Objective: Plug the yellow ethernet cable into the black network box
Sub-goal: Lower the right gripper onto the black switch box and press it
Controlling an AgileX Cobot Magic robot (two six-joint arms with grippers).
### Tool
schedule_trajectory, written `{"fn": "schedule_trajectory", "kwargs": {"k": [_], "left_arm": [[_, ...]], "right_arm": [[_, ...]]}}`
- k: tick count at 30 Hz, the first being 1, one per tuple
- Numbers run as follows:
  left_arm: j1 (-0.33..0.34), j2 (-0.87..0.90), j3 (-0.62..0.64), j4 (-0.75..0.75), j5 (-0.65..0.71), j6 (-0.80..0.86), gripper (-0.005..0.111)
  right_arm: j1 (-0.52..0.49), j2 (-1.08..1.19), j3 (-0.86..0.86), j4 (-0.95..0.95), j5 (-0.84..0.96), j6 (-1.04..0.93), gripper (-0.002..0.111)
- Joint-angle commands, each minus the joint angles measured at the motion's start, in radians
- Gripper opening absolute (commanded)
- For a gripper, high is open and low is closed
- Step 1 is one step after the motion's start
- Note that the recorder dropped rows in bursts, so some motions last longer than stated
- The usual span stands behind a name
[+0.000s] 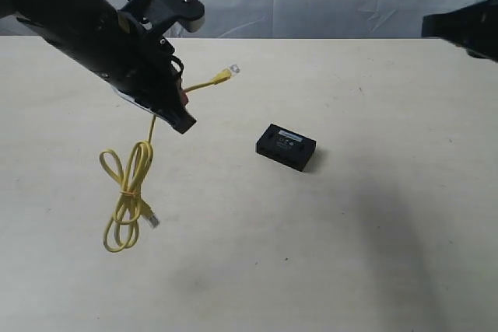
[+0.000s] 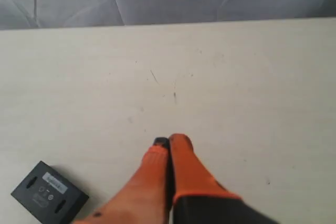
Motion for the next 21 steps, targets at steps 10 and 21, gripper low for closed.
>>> {"fn": "schedule_trajectory", "kwargs": {"k": [10,21], "left_arm": [[0.004,0.126,0.010,-0.017,-0.115,-0.008,0.000],[0.089,0.146,0.010,-0.006,-0.084,-0.080,0.000]], "right_arm": [[0.151,0.436,-0.203,0.058,0.059,-0.081,-0.001],[0.256,0.740,-0.632,0.112,0.358,-0.210,-0.001]]}}
